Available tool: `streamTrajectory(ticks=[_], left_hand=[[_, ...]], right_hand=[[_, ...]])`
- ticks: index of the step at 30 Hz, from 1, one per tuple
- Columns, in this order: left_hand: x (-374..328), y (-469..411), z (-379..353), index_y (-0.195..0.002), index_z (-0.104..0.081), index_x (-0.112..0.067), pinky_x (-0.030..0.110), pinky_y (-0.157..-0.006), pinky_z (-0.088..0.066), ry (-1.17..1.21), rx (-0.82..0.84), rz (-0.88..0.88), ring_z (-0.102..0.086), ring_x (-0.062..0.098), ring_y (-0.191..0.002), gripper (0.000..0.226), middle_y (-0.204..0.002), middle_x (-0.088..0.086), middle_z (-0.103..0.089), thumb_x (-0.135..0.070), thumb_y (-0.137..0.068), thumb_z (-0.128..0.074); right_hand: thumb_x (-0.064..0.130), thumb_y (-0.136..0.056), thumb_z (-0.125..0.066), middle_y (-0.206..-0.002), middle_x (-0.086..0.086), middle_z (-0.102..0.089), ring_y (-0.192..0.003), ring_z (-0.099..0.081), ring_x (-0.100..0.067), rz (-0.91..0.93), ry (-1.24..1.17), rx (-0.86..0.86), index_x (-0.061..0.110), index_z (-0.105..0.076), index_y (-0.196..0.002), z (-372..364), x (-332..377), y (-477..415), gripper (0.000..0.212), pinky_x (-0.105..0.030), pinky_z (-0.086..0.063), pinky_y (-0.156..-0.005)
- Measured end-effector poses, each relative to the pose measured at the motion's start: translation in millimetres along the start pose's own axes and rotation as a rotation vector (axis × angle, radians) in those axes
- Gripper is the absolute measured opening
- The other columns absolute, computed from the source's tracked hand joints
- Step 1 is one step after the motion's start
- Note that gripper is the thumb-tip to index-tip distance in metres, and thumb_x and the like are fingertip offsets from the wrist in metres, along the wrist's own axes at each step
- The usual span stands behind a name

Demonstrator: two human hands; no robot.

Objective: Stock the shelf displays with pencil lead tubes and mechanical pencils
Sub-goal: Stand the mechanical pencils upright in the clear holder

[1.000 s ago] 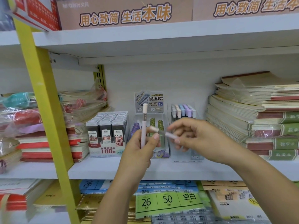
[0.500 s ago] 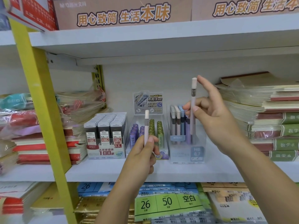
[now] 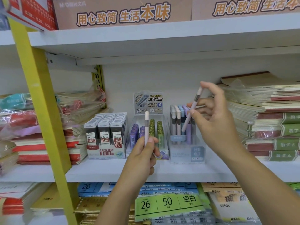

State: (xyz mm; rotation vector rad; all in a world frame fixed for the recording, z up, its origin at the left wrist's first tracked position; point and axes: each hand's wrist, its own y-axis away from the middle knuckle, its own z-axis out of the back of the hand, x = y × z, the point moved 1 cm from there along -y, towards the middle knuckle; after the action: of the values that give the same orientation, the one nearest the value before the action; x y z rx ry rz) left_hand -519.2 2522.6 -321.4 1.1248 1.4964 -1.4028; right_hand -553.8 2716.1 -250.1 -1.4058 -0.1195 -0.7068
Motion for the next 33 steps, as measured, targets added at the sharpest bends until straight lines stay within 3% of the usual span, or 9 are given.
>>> streamTrajectory(ticks=[4,8,17,21,23,28,33], left_hand=[[1.2,-0.1,0.0,-0.087,-0.068,-0.034,0.018,-0.042,-0.028,-0.007,0.002,-0.003,-0.033,0.007,-0.049,0.031,-0.068,-0.008,-0.057,-0.036,-0.104,-0.042],[2.4,-0.1,0.7,-0.088,-0.068,-0.035,0.018,-0.042,-0.028,-0.013,0.012,-0.006,-0.033,0.007,-0.049,0.031,-0.069,-0.008,-0.057,-0.037,-0.105,-0.042],[4.8,-0.9,-0.2,-0.089,-0.068,-0.033,0.017,-0.041,-0.028,-0.008,0.024,0.013,-0.033,0.006,-0.047,0.032,-0.069,-0.006,-0.058,-0.035,-0.105,-0.041],[4.4,-1.3,-0.5,-0.09,-0.069,-0.033,0.018,-0.041,-0.028,-0.005,0.026,0.013,-0.033,0.007,-0.048,0.031,-0.069,-0.006,-0.057,-0.036,-0.105,-0.042],[4.5,-1.3,-0.3,-0.09,-0.069,-0.032,0.018,-0.042,-0.028,0.007,0.03,0.008,-0.032,0.008,-0.049,0.03,-0.07,-0.005,-0.057,-0.036,-0.105,-0.043],[5.7,-1.5,0.3,-0.093,-0.07,-0.029,0.019,-0.045,-0.033,0.03,0.048,0.004,-0.037,0.009,-0.052,0.029,-0.073,-0.003,-0.056,-0.032,-0.105,-0.044],[4.6,0.9,-2.5,-0.097,-0.07,-0.034,0.017,-0.05,-0.037,-0.056,0.092,-0.017,-0.041,0.007,-0.055,0.027,-0.074,-0.006,-0.055,-0.036,-0.104,-0.044]], right_hand=[[0.013,-0.087,-0.067,-0.089,0.016,-0.065,-0.077,-0.064,0.001,0.0,0.208,0.117,0.056,-0.033,-0.125,-6.3,-7.2,4.5,0.067,-0.031,-0.058,-0.067],[0.012,-0.087,-0.067,-0.085,0.011,-0.063,-0.07,-0.066,-0.005,-0.003,0.234,0.202,0.051,-0.037,-0.123,-8.1,-12.6,7.2,0.061,-0.036,-0.058,-0.067],[0.011,-0.086,-0.067,-0.09,0.011,-0.059,-0.062,-0.066,-0.007,-0.076,0.177,0.243,0.052,-0.039,-0.119,-7.4,-9.8,5.3,0.059,-0.017,-0.05,-0.055],[0.013,-0.089,-0.065,-0.087,0.008,-0.061,-0.072,-0.066,-0.01,-0.097,0.219,0.261,0.049,-0.04,-0.119,-9.8,-12.4,8.1,0.053,-0.031,-0.056,-0.069],[0.012,-0.089,-0.064,-0.086,0.009,-0.062,-0.073,-0.066,-0.01,-0.109,0.22,0.273,0.045,-0.044,-0.121,-11.4,-14.9,10.1,0.05,-0.031,-0.056,-0.07],[0.013,-0.089,-0.064,-0.087,0.013,-0.063,-0.074,-0.062,-0.002,-0.119,0.276,0.246,0.034,-0.062,-0.118,-9.6,-15.7,6.2,0.036,-0.017,-0.048,-0.069],[0.017,-0.091,-0.062,-0.096,0.009,-0.059,-0.081,-0.055,0.002,0.036,0.303,0.106,0.026,-0.067,-0.114,-4.5,4.7,5.4,0.025,-0.005,-0.04,-0.07]])
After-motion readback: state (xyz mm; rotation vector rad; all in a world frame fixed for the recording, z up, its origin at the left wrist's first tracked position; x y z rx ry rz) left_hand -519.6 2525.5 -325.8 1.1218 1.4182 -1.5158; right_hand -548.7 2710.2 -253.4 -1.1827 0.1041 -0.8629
